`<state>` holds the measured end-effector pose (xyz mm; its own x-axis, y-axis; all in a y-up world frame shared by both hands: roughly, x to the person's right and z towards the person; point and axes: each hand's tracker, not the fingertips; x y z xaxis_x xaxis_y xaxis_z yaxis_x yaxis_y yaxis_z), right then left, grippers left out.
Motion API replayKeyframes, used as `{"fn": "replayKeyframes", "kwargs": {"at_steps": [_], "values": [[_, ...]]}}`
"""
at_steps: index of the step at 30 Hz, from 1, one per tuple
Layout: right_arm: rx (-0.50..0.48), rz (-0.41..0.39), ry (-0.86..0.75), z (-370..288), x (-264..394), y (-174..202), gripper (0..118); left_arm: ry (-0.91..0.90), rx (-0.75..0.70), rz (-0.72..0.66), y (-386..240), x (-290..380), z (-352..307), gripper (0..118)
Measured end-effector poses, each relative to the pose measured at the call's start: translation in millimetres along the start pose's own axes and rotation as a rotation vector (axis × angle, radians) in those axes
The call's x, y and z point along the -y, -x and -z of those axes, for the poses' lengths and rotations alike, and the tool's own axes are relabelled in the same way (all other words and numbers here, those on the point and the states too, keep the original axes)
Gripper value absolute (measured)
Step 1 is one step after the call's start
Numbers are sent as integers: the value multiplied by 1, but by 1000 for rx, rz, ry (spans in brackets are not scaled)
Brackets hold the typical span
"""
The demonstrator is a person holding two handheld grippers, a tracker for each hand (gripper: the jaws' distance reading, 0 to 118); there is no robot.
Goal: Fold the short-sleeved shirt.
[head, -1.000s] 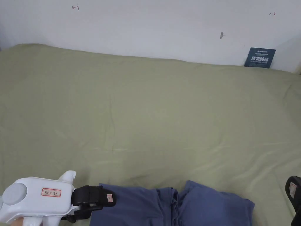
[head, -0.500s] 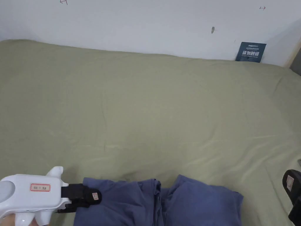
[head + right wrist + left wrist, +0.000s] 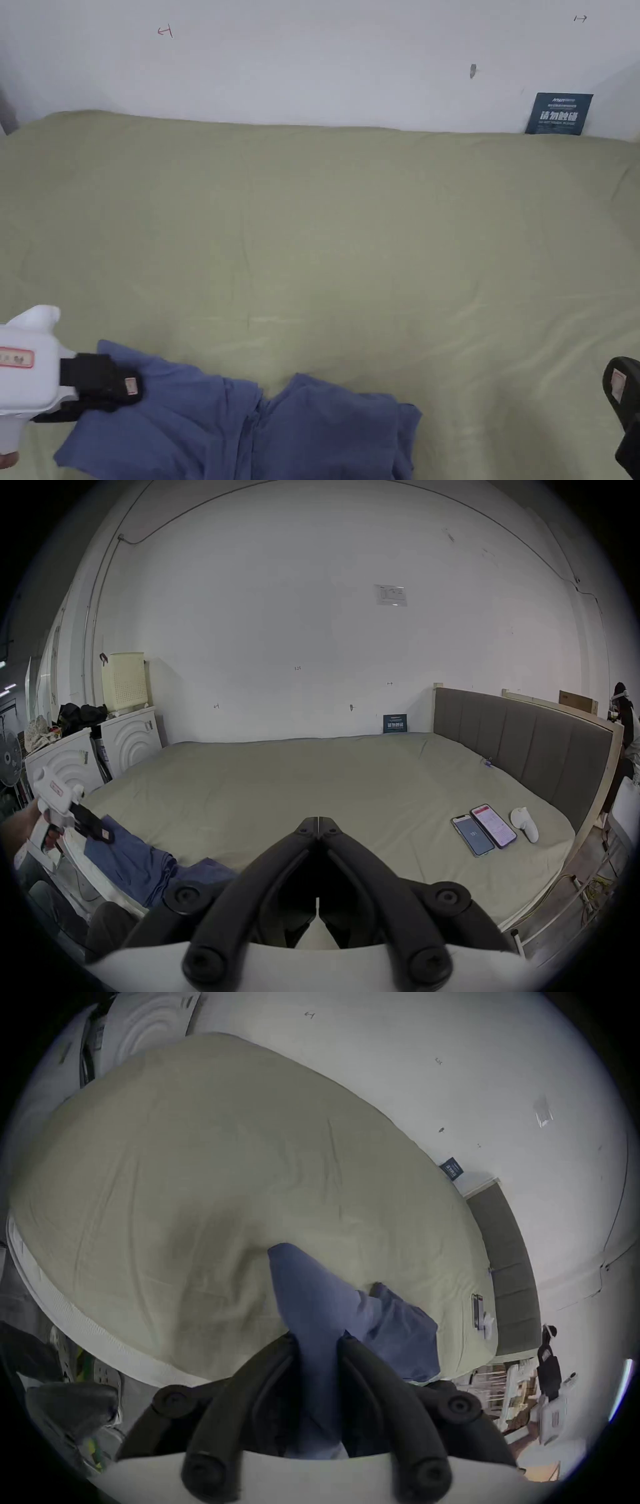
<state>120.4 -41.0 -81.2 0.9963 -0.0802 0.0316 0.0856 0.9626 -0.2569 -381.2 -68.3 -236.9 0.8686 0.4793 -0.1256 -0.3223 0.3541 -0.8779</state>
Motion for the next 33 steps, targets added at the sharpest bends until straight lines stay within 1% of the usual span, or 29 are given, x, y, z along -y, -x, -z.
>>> {"fn": "replayKeyframes", "kwargs": {"at_steps": [3,6,9,13,14,15,16,17,18,19,21,23,24,26,27,28,29,30,32,33], "values": [[7,6,-4,-4,0,-5,0,6,-16,113,-43,6,11,14],[23,10,-10,-8,0,-12,0,37,2,152,-87,11,26,14],[43,14,-20,-11,-2,-20,0,55,-65,290,-132,24,46,14],[55,17,-29,-13,-3,-26,0,78,-82,357,-175,45,88,14],[56,20,-29,-13,-2,-28,0,84,-88,360,-183,51,102,19],[58,24,-29,-13,-1,-29,0,91,-81,368,-189,56,120,40],[61,30,-28,-13,0,-30,0,99,-59,391,-194,61,133,78],[64,36,-23,-13,0,-31,0,88,-21,400,-198,68,146,113],[64,42,-18,-13,1,-32,0,102,-26,426,-206,74,155,115],[68,44,-12,-13,2,-33,0,92,-21,419,-211,79,158,115],[73,39,-5,-15,2,-34,0,87,55,401,-213,77,153,113],[78,31,-3,-16,2,-36,0,68,94,355,-208,71,144,112],[81,28,-2,-16,2,-36,0,47,137,341,-201,67,137,109],[83,31,0,-15,2,-37,0,34,166,299,-183,59,124,98],[82,35,1,-13,3,-37,0,45,191,288,-172,54,125,98],[80,38,3,-12,3,-37,0,61,216,272,-163,51,123,72],[76,41,5,-10,4,-35,0,76,235,250,-154,50,126,19],[71,45,8,-8,4,-34,0,92,229,206,-145,51,130,0],[58,51,15,-6,5,-31,0,133,230,158,-131,52,146,0],[54,50,18,-5,6,-28,0,167,275,137,-124,53,157,0]]}}
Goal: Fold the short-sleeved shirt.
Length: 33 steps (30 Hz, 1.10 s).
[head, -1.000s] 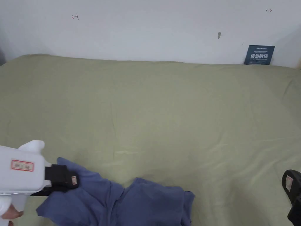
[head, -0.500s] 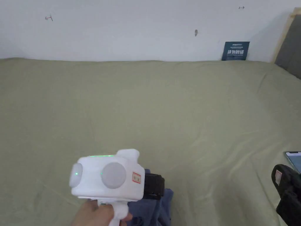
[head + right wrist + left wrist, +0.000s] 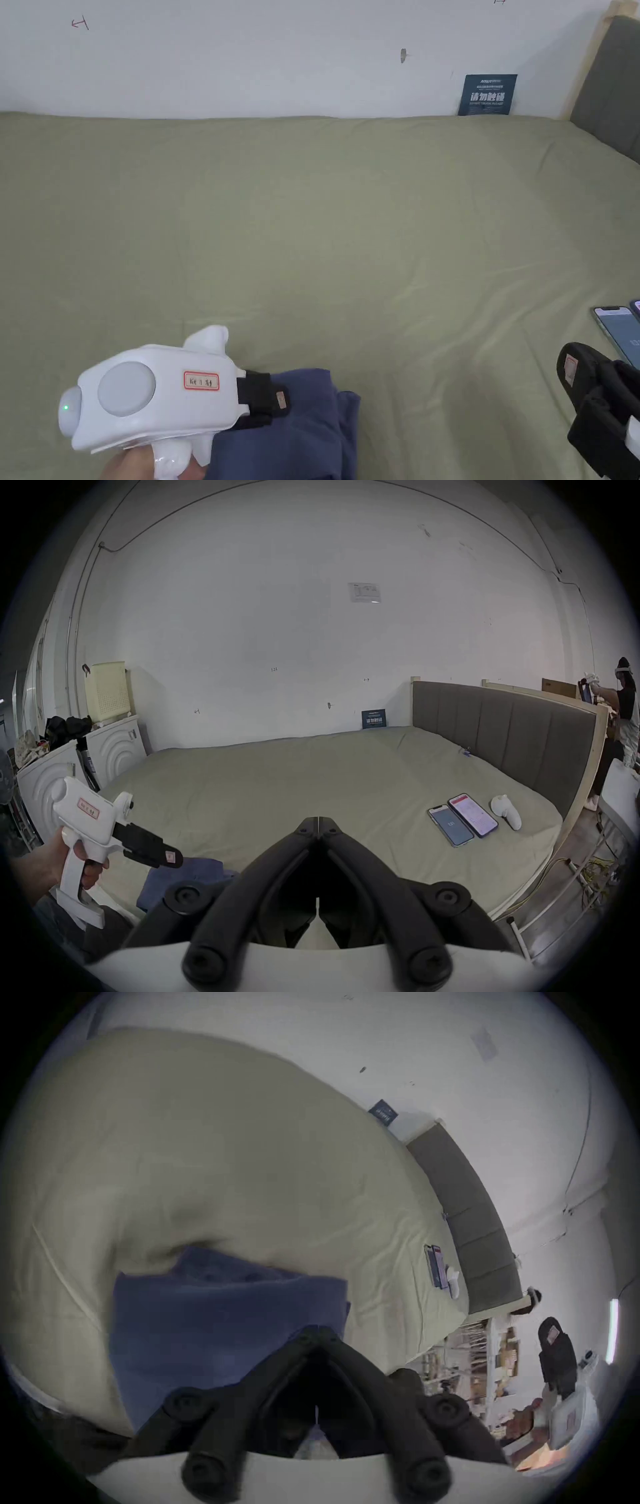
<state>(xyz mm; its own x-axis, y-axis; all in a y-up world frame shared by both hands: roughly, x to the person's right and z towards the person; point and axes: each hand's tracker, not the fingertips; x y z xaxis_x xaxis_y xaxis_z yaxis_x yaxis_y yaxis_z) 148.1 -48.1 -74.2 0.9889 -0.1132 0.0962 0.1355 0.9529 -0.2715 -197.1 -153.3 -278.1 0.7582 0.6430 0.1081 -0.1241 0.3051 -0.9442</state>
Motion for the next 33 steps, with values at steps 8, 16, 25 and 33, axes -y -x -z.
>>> {"fn": "replayKeyframes", "kwargs": {"at_steps": [8,16,25,33], "values": [[-16,-27,74,9,11,11,0,137,201,-109,40,32,82,0],[-171,-52,251,52,30,39,0,95,219,-47,34,28,47,0],[-756,353,738,188,109,93,0,-86,47,25,83,14,-72,0],[-936,743,914,260,192,50,0,-36,5,-60,142,-8,-72,2]]}}
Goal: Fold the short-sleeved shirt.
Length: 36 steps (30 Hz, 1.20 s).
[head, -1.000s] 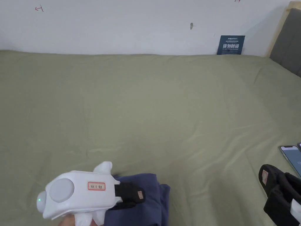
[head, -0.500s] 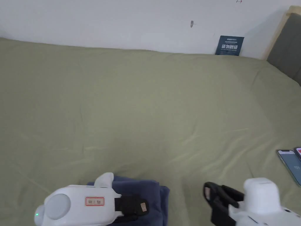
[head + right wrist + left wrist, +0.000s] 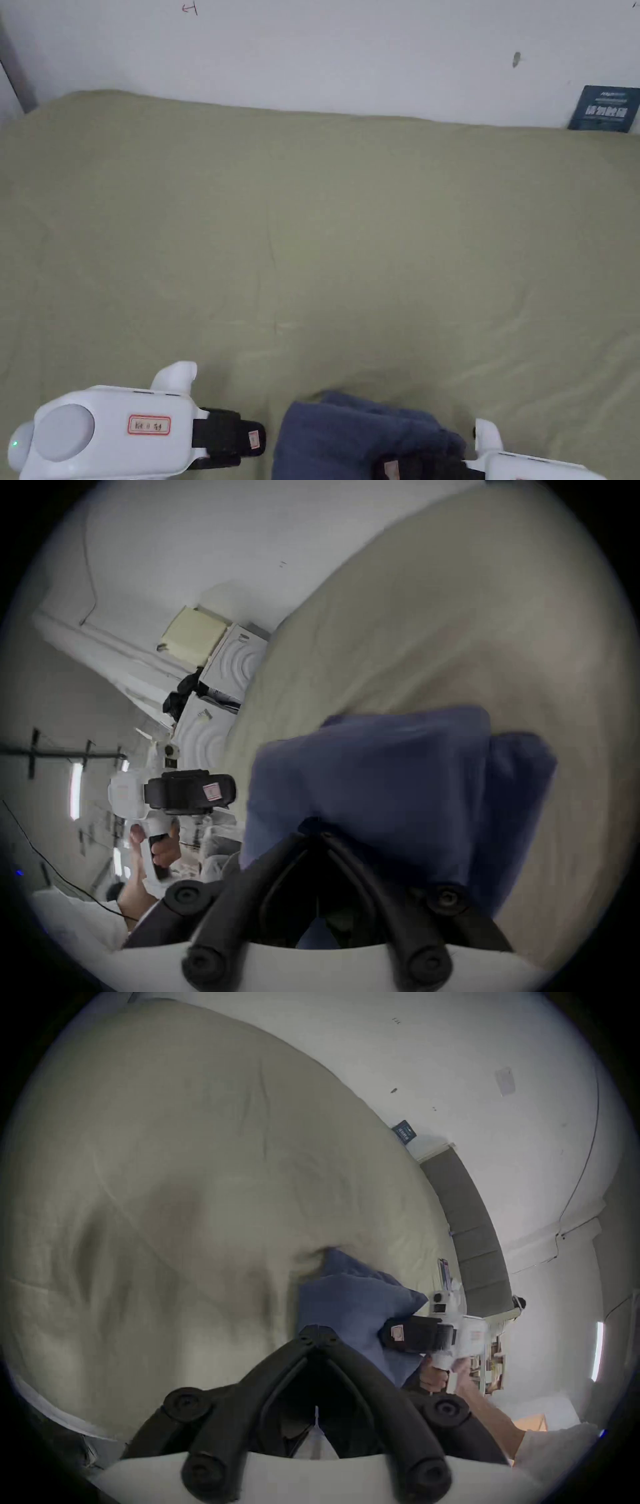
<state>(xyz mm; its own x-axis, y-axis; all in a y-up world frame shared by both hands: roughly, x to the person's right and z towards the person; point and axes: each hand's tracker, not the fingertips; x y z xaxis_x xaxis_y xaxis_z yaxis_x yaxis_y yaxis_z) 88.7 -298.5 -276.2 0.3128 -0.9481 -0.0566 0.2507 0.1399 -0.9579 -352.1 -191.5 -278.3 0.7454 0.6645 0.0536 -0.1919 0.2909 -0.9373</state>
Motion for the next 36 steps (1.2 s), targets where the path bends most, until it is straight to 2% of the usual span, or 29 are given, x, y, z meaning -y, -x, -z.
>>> {"fn": "replayKeyframes", "kwargs": {"at_steps": [1,3,4,5,10,11,12,13,14,15,17,19,22,25,30,32,36], "values": [[-39,24,11,-1,-3,-5,0,6,26,-24,3,-1,3,13],[-66,28,5,-5,-4,-10,0,26,166,-33,9,-3,15,88],[-94,53,14,-6,-5,-14,0,71,220,-59,13,-5,25,113],[-120,76,20,-8,-6,-18,0,101,222,-100,12,-4,35,114],[-108,88,0,-14,-3,-18,0,127,241,-72,3,-3,72,112],[-94,78,2,-14,-3,-15,0,128,248,-51,-2,-5,74,99],[-79,71,3,-13,-3,-12,0,131,248,-46,-6,-7,76,66],[-67,68,2,-13,-3,-9,0,135,223,-31,-10,-7,76,26],[-37,58,-2,-13,-5,-6,0,129,95,25,-14,-7,75,26],[-11,41,-1,-13,-4,1,0,133,113,64,-15,-5,77,26],[62,-36,14,-14,-2,17,0,154,154,-10,-8,-10,69,26],[84,-77,10,-15,1,36,0,124,168,-27,-4,-18,52,26],[125,-161,9,-20,5,63,0,60,93,12,17,-43,0,26],[117,-201,-16,-24,10,83,0,31,-13,4,62,-73,-75,26],[132,-231,-63,-28,16,103,0,23,-228,42,143,-124,-188,26],[153,-235,-89,-29,21,107,0,14,-214,-38,179,-144,-214,26],[206,-224,-122,-37,21,102,0,5,-247,-46,212,-171,-227,26]]}}
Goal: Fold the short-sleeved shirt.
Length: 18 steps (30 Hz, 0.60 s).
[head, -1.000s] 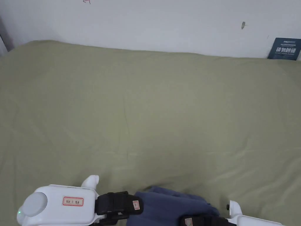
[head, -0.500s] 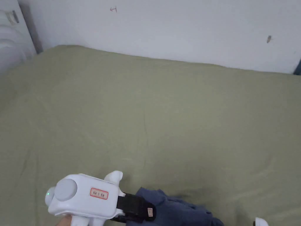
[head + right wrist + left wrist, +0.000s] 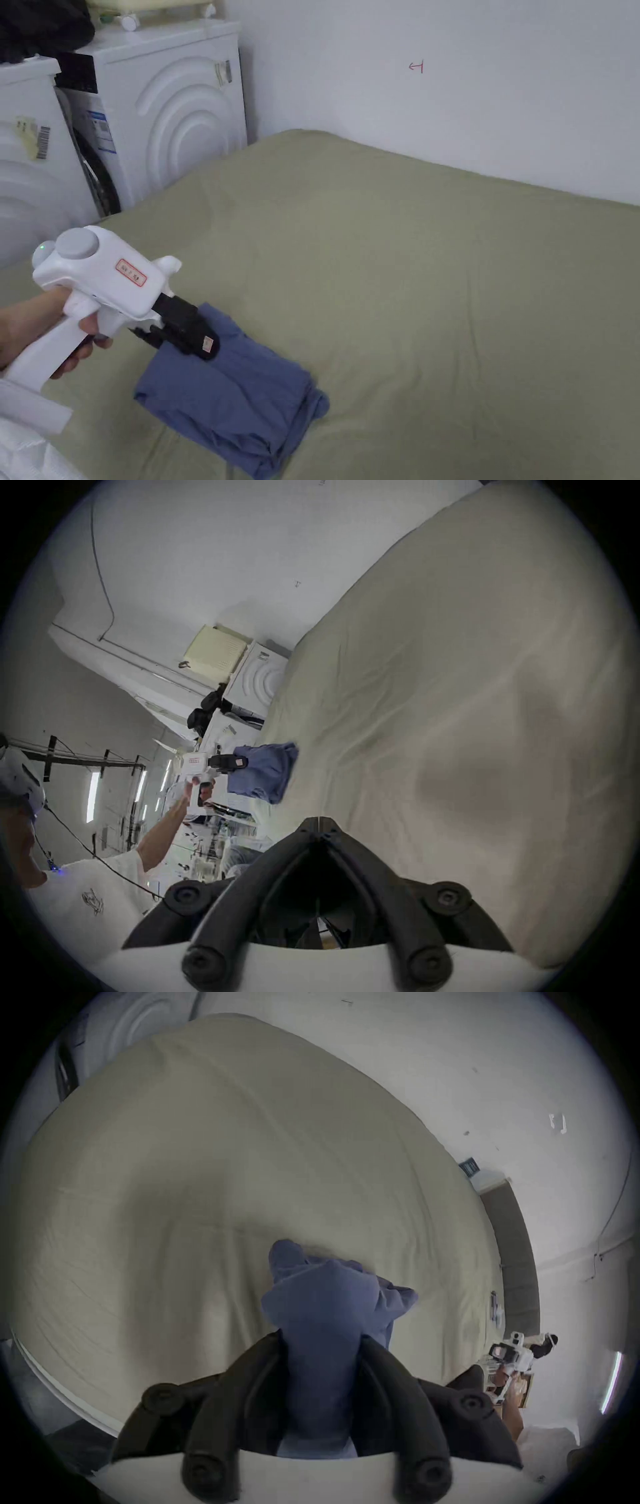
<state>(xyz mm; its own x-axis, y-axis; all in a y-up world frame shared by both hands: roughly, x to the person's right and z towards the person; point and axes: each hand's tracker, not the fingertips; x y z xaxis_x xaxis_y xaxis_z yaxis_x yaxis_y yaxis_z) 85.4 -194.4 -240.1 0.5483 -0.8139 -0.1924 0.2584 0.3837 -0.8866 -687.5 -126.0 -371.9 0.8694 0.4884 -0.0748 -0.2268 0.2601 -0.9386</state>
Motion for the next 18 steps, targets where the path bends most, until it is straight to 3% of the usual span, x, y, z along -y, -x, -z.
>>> {"fn": "replayKeyframes", "kwargs": {"at_steps": [4,7,8,18], "values": [[38,9,-8,-6,-5,-6,0,44,10,21,3,-14,11,31],[63,11,-21,-11,-10,-9,0,42,-28,49,1,-21,14,91],[61,14,-27,-13,-11,-10,0,29,-38,44,0,-22,13,104],[39,-15,-81,-32,-20,-5,0,-142,-185,24,-23,0,-38,101]]}}
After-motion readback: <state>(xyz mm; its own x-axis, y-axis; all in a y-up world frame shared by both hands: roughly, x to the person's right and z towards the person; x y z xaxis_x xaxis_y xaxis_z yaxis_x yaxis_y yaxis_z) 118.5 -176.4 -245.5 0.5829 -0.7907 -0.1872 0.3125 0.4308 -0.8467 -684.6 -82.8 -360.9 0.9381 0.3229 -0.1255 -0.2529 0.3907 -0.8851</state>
